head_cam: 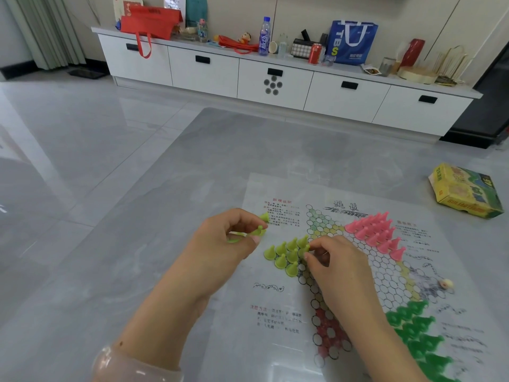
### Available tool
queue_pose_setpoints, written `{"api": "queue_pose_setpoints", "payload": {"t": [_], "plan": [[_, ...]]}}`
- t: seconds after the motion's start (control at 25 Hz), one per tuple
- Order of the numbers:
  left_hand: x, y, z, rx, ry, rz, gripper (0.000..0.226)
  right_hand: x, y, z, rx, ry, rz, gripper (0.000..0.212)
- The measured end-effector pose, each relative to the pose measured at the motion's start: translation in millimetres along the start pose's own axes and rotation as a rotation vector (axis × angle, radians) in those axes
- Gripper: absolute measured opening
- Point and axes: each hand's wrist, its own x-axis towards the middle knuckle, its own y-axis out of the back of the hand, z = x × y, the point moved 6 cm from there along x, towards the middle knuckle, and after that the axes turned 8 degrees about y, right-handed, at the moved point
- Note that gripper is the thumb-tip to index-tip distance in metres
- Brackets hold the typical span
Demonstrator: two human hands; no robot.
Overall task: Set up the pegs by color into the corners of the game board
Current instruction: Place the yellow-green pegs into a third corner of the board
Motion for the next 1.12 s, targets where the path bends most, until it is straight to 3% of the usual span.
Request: {"api": "queue_pose_setpoints", "payload": {"t": [0.52,0.68,0.84,1.12], "plan": [[3,0,-4,0.026,-0.001,0.013,0.014,-2,1,-1,-0.008,0.015,-0.024,0.012],[1,-6,-6,-0.025,0.050,-0.002,0.016,-7,23,-9,0.219,0.007,0.047,0.007],[-2,-20,-6,-0.038,0.057,-0.077,0.020,-11,19,-35,0.545,0.080,-0.095,0.022],[-1,-32,-4,-0.041,0.065,-0.127,0.021,-13,15,-31,0.624,0.076,-0.086,0.032]]}}
